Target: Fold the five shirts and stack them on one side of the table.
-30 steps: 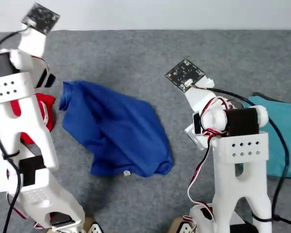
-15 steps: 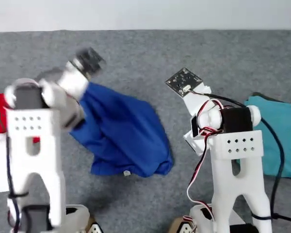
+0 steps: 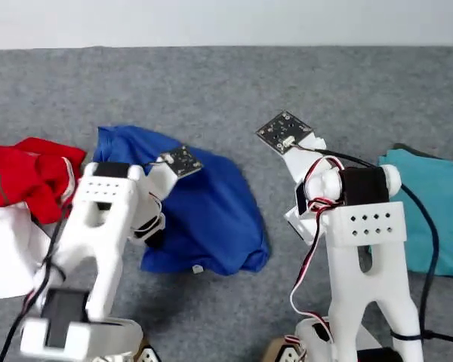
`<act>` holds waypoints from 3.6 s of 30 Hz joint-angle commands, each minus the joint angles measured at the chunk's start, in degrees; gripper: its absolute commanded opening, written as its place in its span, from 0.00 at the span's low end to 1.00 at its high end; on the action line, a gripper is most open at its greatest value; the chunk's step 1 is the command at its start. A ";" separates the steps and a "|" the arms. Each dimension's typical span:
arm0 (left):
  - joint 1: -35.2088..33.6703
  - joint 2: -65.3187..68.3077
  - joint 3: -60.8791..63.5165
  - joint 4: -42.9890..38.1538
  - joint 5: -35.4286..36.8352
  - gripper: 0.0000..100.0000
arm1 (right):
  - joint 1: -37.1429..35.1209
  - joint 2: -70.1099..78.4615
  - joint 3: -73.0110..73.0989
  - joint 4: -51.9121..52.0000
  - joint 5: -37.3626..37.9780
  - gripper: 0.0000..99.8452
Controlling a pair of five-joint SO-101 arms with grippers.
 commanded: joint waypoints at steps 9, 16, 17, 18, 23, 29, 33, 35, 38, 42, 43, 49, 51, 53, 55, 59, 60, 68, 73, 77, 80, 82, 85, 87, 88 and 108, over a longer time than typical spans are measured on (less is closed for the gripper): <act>-6.59 5.45 -24.66 7.03 0.09 0.00 | 0.48 -0.57 -0.18 -0.84 -0.62 0.01; -11.43 6.33 -38.73 5.63 0.09 0.00 | 0.48 -0.48 -0.18 -2.07 -0.53 0.01; -11.87 7.03 -38.73 3.78 0.18 0.00 | 0.48 -0.48 -0.09 -2.51 -0.53 0.01; -12.31 8.35 -38.99 1.85 0.18 0.00 | 0.48 -0.48 0.09 -2.68 -0.44 0.01; -15.12 15.74 -42.33 -4.40 2.90 0.03 | 0.48 -0.57 2.37 -3.12 -0.35 0.01; -14.51 18.20 -48.48 2.99 2.99 0.17 | 0.48 -1.01 4.48 -3.12 -0.53 0.01; -13.36 18.20 -54.73 11.78 1.05 0.17 | 0.48 -1.01 4.48 -3.12 -0.53 0.01; -11.52 18.20 -58.68 18.99 0.09 0.17 | 0.48 -1.01 4.48 -3.03 -0.53 0.01; -9.05 17.32 -60.79 24.18 0.35 0.15 | 0.48 -1.01 4.48 -2.86 -0.53 0.01; -6.68 10.90 -51.56 24.18 0.44 0.13 | 0.48 -1.01 4.48 -2.86 -0.53 0.01; -5.54 8.97 -47.78 24.18 0.44 0.13 | 0.48 -1.01 4.48 -2.86 -0.53 0.01; -0.97 -1.23 -24.13 22.59 3.25 0.13 | 1.71 -1.01 4.48 -2.68 -0.53 0.01; -0.88 -2.46 -17.89 20.75 4.31 0.15 | 3.30 -0.84 4.48 -2.86 -0.44 0.01; -0.97 -2.46 -12.35 17.41 4.84 0.16 | 4.97 -0.57 4.48 -2.86 -0.35 0.01; -0.70 -2.46 -6.73 13.10 5.10 0.17 | 6.11 -0.57 4.48 -2.68 -0.26 0.01; 1.85 -2.37 2.33 6.42 5.10 0.17 | 7.08 -0.92 4.48 -2.68 -0.26 0.01; 2.73 -2.37 4.00 5.45 5.10 0.17 | 7.08 -1.01 4.48 -2.68 -0.26 0.01; 3.60 -2.37 11.47 -3.16 5.19 0.17 | 6.99 -1.01 4.48 -2.59 -0.44 0.01; 2.37 -2.37 11.47 -7.30 5.19 0.17 | 6.99 -1.01 4.48 -2.59 -0.53 0.01; -0.79 -1.85 10.42 -8.79 4.75 0.17 | 6.99 -1.01 4.40 -1.27 -0.53 0.01; -1.41 1.76 9.54 -8.18 3.34 0.17 | 6.99 -1.01 4.48 -0.48 -0.53 0.02; -1.49 5.10 6.64 -5.98 3.16 0.17 | 6.99 -1.01 4.48 -0.48 -0.53 0.02; -1.14 9.85 2.59 -3.34 3.25 0.16 | 6.99 -1.01 4.48 -0.57 -0.53 0.02; -1.32 13.54 -0.22 -1.76 3.43 0.16 | 6.99 -1.01 4.40 -0.57 -0.53 0.02; -1.49 15.30 -2.07 -0.79 3.43 0.14 | 6.99 -1.01 4.40 -0.57 -0.53 0.02; -15.30 -1.23 -44.00 18.02 3.52 0.00 | 2.68 -0.48 4.48 -0.84 -0.44 0.01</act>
